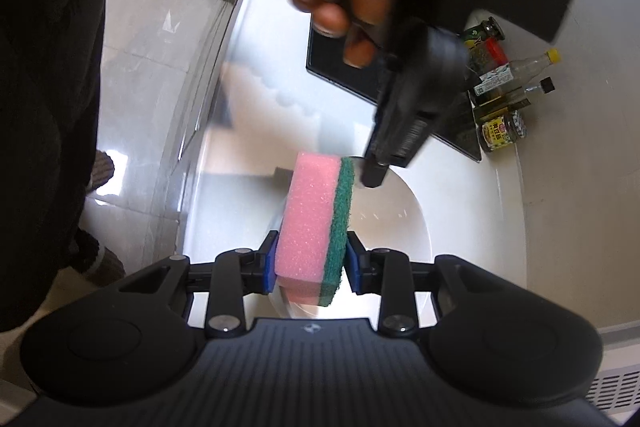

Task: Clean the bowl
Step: 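Grasp the white bowl rim with the left gripper while the right gripper brings the sponge over, then hold the bowl with the left gripper while the right gripper scrubs inside with the sponge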

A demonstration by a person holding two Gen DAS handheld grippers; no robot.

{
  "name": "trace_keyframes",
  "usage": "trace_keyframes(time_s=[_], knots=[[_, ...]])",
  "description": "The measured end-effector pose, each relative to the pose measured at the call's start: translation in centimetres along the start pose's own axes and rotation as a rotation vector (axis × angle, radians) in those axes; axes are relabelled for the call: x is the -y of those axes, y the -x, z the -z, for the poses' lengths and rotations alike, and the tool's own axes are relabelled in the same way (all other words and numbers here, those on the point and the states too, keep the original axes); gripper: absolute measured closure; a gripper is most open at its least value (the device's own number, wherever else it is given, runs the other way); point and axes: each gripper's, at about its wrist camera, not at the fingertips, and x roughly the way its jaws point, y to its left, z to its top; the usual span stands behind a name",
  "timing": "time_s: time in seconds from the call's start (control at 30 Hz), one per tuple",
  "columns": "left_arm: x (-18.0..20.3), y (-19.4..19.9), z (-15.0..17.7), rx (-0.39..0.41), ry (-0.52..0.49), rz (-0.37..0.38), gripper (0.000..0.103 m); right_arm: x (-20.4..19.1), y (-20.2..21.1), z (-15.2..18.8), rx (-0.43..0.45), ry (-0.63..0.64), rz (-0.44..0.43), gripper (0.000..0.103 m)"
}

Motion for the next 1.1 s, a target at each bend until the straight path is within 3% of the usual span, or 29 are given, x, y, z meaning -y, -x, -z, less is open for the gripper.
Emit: trace_keyframes(time_s=[0.17,0.53,0.83,0.97,1.1], knots=[[0.2,-1.1,-1.9,-0.046,-0.081,0.004,0.096,-0.1,0.0,0.1,-0.012,0.021,0.005,0.074],[1.1,0.1,-1.1,-0.055,-0.073,-0.047,0.091,0.2,0.0,0.3,-0.013,-0.034,0.025,0.075],[2.1,-2.2,-4.6,-0.079,-0.203,-0.032,0.097,0.2,0.7,1.1,-0.036,0.017,0.020,0.075],[3.2,-1.1,-3.3,-0.082,-0.219,-0.076,0.095,0.3,0.7,1.2,-0.038,0.011,0.015,0.075],[3.2,-0.4,-1.8,-0.080,-0.271,-0.071,0.090,0.3,0.8,1.1,-0.034,0.007,0.010,0.075]])
